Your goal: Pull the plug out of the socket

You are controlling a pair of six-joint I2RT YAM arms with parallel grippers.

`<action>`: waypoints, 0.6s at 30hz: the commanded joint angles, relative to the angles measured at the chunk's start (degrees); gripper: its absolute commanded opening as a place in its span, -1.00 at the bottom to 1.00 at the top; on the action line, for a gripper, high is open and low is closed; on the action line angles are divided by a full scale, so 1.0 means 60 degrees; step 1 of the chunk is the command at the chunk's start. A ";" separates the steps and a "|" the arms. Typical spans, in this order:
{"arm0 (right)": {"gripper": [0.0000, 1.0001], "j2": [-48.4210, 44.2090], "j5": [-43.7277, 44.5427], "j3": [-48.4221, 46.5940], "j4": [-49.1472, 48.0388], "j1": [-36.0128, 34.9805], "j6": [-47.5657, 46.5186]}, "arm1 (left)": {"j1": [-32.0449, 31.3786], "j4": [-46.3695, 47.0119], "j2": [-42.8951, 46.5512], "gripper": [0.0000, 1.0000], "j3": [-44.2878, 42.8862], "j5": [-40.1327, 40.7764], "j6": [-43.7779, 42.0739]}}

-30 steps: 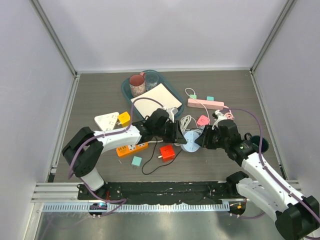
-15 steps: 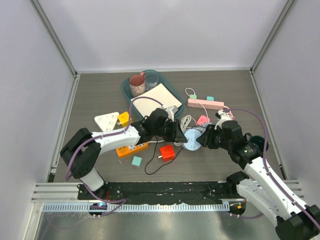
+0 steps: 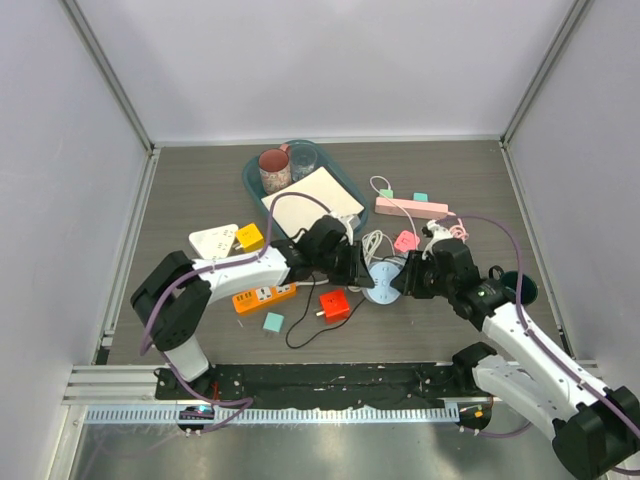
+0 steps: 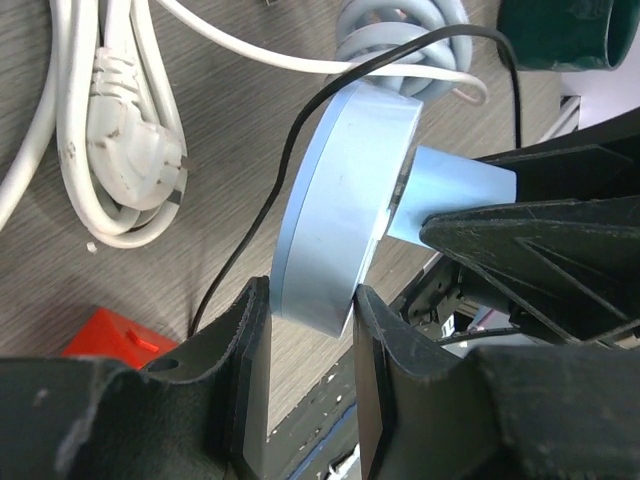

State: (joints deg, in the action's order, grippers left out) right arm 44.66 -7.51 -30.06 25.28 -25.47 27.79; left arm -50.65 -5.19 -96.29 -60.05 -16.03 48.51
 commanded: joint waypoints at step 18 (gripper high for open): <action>-0.99 0.0408 0.0120 -0.1727 -0.0522 0.0027 0.0363 | 0.0415 -0.0923 -0.0094 -1.00 0.0722 0.1825 -0.0556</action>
State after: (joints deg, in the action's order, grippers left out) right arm 47.18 -13.28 -37.19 21.50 -25.61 29.67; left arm -48.88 -9.85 -97.58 -57.06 -5.54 47.37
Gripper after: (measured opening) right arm 0.369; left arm 0.268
